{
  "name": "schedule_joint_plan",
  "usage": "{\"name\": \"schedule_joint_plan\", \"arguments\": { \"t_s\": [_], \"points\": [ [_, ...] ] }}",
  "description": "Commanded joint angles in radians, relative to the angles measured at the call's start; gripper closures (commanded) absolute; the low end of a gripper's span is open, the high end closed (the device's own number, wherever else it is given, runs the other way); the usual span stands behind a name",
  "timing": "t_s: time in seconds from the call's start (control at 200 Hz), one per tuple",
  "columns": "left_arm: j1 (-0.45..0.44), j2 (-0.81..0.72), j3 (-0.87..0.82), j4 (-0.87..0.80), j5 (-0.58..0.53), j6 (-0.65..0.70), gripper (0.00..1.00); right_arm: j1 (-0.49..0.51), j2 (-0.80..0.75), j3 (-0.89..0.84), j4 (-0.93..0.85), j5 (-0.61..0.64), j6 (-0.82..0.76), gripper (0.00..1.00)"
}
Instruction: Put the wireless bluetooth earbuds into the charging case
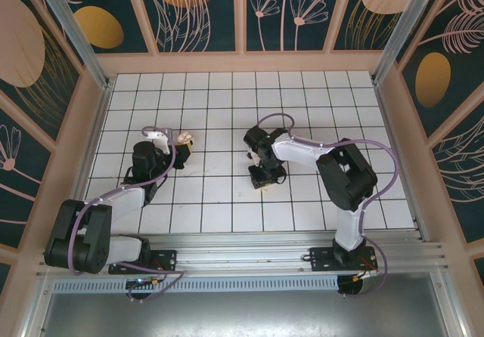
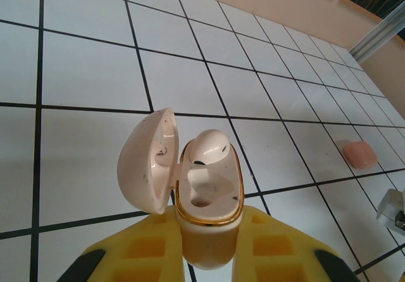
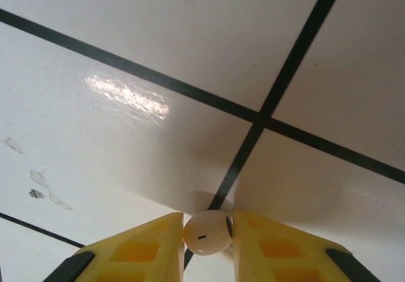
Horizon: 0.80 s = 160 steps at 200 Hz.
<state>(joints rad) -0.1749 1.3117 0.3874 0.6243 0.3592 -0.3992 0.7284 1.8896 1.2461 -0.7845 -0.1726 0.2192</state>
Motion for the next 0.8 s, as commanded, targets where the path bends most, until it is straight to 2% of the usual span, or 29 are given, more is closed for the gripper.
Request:
{"name": "schedule_joint_plan", "arguments": {
  "t_s": [0.0, 0.185, 0.475, 0.641, 0.796],
  "points": [
    [0.0, -0.016, 0.013, 0.035, 0.021, 0.024, 0.9, 0.0, -0.07, -0.032, 0.045, 0.009, 0.039, 0.76],
    [-0.071, -0.027, -0.047, 0.186, 0.047, 0.087, 0.9, -0.051, -0.179, -0.126, 0.22, -0.077, 0.1, 0.78],
    [-0.215, 0.023, -0.131, 0.481, 0.052, 0.233, 0.9, -0.16, -0.417, -0.298, 0.624, -0.254, 0.211, 0.79],
    [-0.313, 0.103, -0.121, 0.617, 0.047, 0.343, 0.9, -0.165, -0.476, -0.319, 0.763, -0.309, 0.2, 0.79],
    [-0.364, 0.202, -0.069, 0.689, 0.061, 0.388, 0.9, -0.164, -0.52, -0.362, 0.926, -0.365, 0.236, 0.79]
  ]
}}
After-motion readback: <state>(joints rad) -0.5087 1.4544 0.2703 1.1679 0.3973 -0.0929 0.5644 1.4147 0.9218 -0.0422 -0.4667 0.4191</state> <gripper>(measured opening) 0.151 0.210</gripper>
